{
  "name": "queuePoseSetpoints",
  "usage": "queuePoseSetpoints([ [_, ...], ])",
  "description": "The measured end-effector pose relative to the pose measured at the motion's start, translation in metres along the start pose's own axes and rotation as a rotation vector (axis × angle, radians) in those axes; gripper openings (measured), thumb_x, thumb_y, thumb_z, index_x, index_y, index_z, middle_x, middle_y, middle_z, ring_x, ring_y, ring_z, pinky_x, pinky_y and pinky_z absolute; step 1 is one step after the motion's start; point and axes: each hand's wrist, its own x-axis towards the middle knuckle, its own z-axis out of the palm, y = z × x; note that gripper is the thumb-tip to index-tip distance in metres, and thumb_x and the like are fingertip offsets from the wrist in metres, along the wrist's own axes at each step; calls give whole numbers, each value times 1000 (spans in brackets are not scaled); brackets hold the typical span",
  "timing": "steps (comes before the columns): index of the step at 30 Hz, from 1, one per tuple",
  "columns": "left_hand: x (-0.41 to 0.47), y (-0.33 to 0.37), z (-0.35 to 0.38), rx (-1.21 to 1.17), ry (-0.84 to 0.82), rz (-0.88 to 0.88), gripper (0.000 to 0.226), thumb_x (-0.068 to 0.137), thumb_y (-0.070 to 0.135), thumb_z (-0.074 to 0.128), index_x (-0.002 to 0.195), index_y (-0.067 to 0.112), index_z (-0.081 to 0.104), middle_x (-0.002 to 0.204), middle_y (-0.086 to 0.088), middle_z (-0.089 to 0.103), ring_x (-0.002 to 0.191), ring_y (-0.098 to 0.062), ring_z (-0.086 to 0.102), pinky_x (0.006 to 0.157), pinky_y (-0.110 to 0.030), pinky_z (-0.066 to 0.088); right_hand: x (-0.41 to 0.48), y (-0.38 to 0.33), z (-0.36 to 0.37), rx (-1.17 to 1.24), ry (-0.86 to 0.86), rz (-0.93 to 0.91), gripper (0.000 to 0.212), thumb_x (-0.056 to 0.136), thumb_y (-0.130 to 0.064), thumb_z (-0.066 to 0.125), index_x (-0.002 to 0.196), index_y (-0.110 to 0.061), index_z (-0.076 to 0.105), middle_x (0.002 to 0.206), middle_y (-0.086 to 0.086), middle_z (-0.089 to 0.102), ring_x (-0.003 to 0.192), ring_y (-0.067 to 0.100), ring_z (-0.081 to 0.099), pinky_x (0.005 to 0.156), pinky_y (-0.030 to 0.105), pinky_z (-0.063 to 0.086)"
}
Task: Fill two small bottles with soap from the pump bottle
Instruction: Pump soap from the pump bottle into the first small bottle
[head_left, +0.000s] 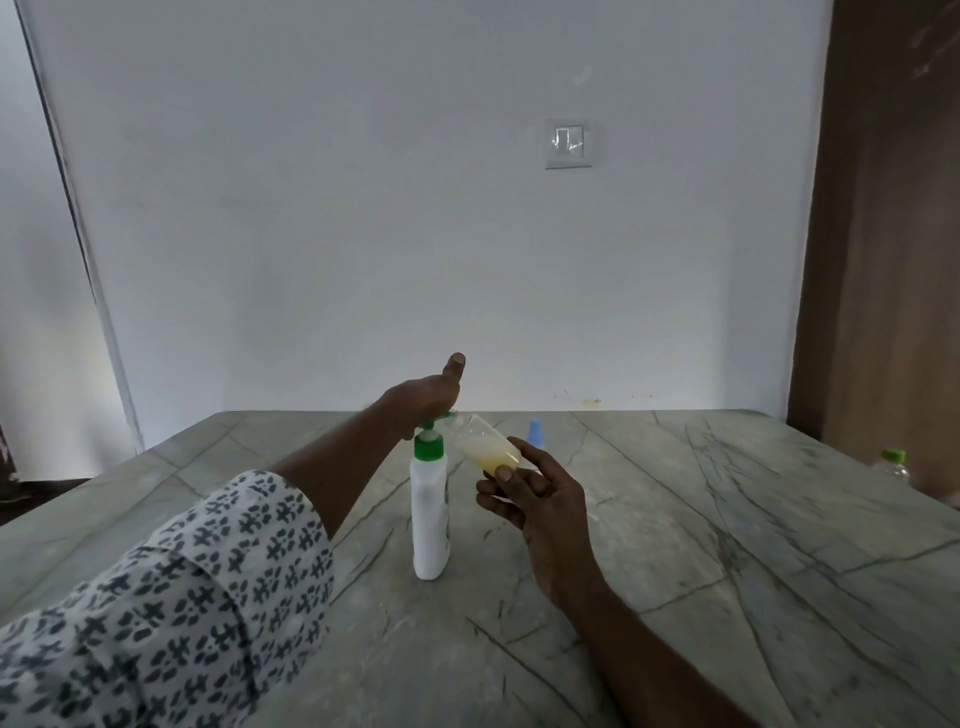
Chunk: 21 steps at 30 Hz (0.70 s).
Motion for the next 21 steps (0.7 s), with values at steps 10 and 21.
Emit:
queuePoseSetpoints([
  [10, -5, 1, 4, 14, 48, -40, 84, 95, 66, 8, 148, 5, 30, 151, -21, 32, 136, -37, 36, 109, -45, 32, -1, 1, -1, -22, 16, 6, 33, 88, -6, 67, 117, -22, 63, 95, 7, 77, 87, 33, 74, 75, 40, 61],
  [21, -3, -6, 8, -11, 28, -15, 86, 94, 68, 8, 148, 5, 31, 151, -20, 34, 136, -36, 38, 109, -42, 33, -3, 0, -2, -36, 21, 6, 34, 87, -7, 68, 117, -22, 63, 94, 3, 77, 86, 32, 74, 73, 36, 61],
])
